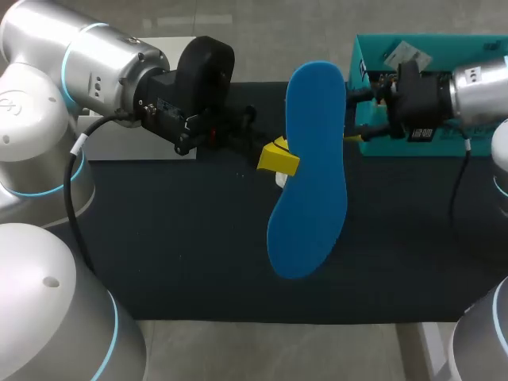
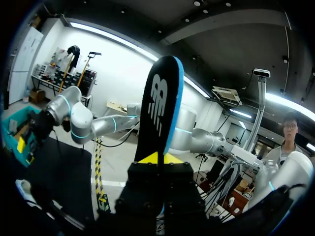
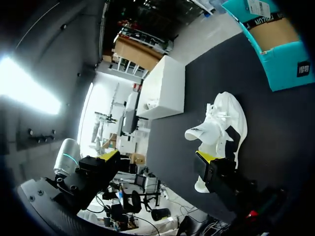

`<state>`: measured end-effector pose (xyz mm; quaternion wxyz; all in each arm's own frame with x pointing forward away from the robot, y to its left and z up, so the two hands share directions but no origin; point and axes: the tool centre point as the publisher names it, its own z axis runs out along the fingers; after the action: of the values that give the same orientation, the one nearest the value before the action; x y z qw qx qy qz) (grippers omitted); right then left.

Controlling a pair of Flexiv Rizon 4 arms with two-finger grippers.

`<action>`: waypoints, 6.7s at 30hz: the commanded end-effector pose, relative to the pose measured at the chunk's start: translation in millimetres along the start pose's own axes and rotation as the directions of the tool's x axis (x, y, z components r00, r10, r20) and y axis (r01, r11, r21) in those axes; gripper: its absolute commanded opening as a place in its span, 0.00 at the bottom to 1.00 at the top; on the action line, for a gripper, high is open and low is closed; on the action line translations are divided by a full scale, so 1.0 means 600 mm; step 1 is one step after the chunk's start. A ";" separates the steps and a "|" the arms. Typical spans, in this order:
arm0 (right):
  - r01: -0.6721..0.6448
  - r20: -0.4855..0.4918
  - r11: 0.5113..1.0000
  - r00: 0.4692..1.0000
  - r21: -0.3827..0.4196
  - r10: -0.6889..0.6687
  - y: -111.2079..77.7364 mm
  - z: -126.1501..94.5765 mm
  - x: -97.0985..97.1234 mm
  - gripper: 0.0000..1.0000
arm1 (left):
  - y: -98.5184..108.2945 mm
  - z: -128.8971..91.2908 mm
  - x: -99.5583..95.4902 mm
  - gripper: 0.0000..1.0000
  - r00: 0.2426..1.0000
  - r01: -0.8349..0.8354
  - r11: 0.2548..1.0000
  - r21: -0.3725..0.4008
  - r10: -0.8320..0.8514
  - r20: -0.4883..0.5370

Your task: Take the shoe out of the shoebox, open the shoe tongue, remove and reinsert the insole, then place the shoe into the shoebox

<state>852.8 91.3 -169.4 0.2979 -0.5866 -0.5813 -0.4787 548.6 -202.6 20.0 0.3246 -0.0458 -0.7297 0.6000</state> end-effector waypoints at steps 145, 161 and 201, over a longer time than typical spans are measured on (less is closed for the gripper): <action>-0.103 -0.277 0.993 0.954 0.063 0.117 -0.065 -0.023 0.141 0.00 | -0.004 -0.121 -0.356 1.00 0.033 -0.683 -0.329 -0.652 0.878 -0.478; -0.129 -0.252 0.982 0.954 0.136 0.160 -0.082 0.014 0.118 0.00 | -0.080 -0.160 -0.336 1.00 0.376 -0.765 -0.389 -0.514 0.379 -0.846; -0.144 -0.297 0.980 0.938 0.134 0.178 -0.086 0.027 0.116 0.00 | -0.086 -0.143 -0.347 1.00 0.372 -0.734 -0.432 -0.524 0.388 -0.843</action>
<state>796.9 139.8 -121.8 0.4551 -0.5327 -0.5044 -0.5046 775.2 -239.9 -13.4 -0.0871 -0.7113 -0.6975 0.0071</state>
